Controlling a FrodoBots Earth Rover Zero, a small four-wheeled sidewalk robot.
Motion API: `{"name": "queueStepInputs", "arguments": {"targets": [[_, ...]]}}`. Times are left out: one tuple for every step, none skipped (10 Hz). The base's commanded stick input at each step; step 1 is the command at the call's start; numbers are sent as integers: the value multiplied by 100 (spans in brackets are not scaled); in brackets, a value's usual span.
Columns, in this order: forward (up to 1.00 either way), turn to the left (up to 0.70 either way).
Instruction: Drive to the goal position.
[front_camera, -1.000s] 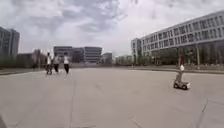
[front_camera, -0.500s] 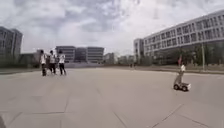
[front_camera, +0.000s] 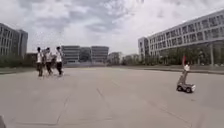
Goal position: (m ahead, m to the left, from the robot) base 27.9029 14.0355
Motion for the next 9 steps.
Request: {"name": "queueStepInputs", "arguments": {"targets": [[70, 22], [70, 13], [70, 5], [70, 1], [70, 8], [70, 20], [70, 32], [70, 22], [70, 3]]}}
